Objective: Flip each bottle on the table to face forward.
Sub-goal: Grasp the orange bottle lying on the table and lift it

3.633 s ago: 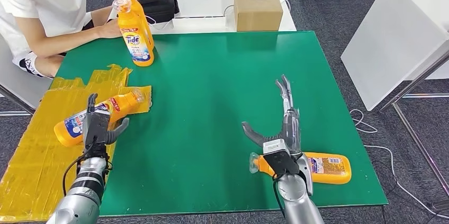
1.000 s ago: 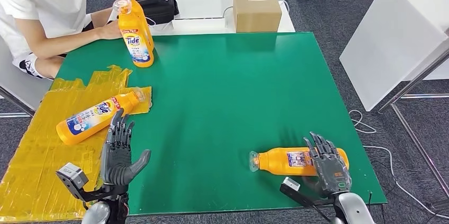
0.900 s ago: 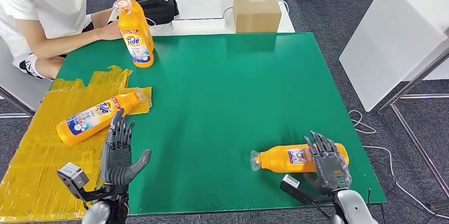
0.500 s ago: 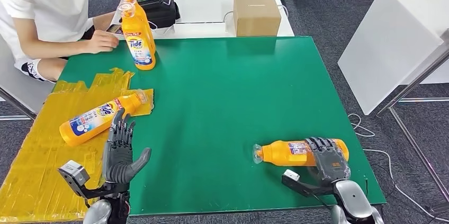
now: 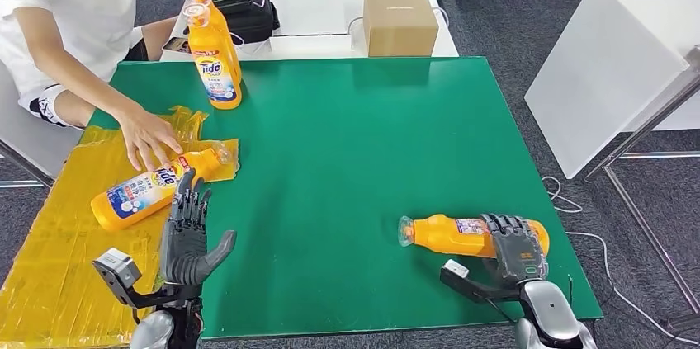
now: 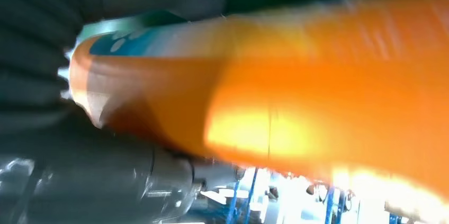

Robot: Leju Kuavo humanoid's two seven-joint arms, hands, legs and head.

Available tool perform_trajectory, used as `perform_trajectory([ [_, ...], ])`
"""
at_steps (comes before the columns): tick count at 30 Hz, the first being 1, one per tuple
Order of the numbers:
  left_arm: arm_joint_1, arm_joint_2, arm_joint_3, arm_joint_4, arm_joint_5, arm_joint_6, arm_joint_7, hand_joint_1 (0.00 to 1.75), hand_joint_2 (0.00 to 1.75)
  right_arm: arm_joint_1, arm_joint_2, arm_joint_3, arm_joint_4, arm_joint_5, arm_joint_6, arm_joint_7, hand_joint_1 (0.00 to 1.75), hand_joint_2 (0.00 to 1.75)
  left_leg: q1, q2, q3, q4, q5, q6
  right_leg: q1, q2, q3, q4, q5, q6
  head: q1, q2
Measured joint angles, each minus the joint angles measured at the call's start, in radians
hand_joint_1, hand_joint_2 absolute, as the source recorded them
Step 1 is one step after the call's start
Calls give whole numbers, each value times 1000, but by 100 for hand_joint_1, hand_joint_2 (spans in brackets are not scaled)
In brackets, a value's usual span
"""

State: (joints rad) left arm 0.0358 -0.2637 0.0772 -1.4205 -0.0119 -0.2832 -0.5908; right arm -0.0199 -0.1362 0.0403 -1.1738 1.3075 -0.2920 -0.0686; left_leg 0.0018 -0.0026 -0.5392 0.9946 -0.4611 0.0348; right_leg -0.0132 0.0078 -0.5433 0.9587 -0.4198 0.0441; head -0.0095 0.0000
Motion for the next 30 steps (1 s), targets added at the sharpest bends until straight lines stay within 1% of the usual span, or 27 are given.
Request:
perform_trajectory([
  [2,-3,-1,-7,-2,-27,14,6,0,175,-9,50,-9,-26,-158,-62,-76,175,175,0,1,-2,0,0,0,0,1,-3,0,1,0,-1,0],
  [4,-11,-2,-22,-4,-59,31,12,0,175,-26,110,-22,-65,-342,-91,-158,175,175,0,0,-4,0,2,-1,0,1,-7,1,2,-1,-1,0],
  [7,-35,-3,-56,0,-93,50,18,0,175,-75,185,-56,-100,-575,-59,-245,175,175,1,-2,-9,0,5,-3,2,0,-11,2,2,-2,-1,0],
  [10,-67,-3,-94,16,-117,62,27,0,175,-124,246,-108,-100,-794,7,-321,175,175,2,-2,-11,0,5,-3,2,0,-13,2,2,-2,-1,0],
  [12,-88,-3,-120,32,-129,67,33,0,175,-150,279,-149,-93,-898,41,-358,175,175,2,-2,-12,0,5,-3,2,-1,-13,2,2,-2,0,0],
  [14,-103,-3,-139,45,-134,71,35,0,175,-168,302,-182,-84,-934,53,-373,175,175,2,-2,-13,0,5,-3,1,0,-14,2,2,-2,0,0],
  [16,-112,-3,-150,55,-135,74,36,0,175,-177,317,-202,-77,-941,58,-379,175,175,1,-2,-14,0,5,-3,1,0,-15,2,2,-2,0,0],
  [20,-120,-2,-164,68,-135,74,36,0,175,-186,336,-227,-67,-952,62,-386,175,175,1,-2,-17,1,5,-3,1,-1,-18,2,2,-2,0,0],
  [22,-124,-2,-168,74,-137,74,37,0,175,-190,344,-239,-63,-992,79,-396,175,175,1,-2,-18,0,5,-3,1,0,-19,2,2,-2,0,0],
  [27,-154,-1,-201,108,-157,79,44,0,175,-222,374,-304,-29,-1202,191,-448,175,175,1,-2,-19,0,5,-3,1,-1,-19,2,2,-2,0,0],
  [28,-166,0,-211,120,-160,81,47,0,175,-236,380,-313,-8,-1220,218,-455,175,175,1,-2,-19,0,5,-3,1,0,-19,2,3,-2,0,0],
  [30,-192,0,-232,147,-169,84,51,0,175,-269,399,-315,50,-1205,249,-469,175,175,1,0,-18,0,5,-3,1,1,-19,3,3,-1,0,0],
])
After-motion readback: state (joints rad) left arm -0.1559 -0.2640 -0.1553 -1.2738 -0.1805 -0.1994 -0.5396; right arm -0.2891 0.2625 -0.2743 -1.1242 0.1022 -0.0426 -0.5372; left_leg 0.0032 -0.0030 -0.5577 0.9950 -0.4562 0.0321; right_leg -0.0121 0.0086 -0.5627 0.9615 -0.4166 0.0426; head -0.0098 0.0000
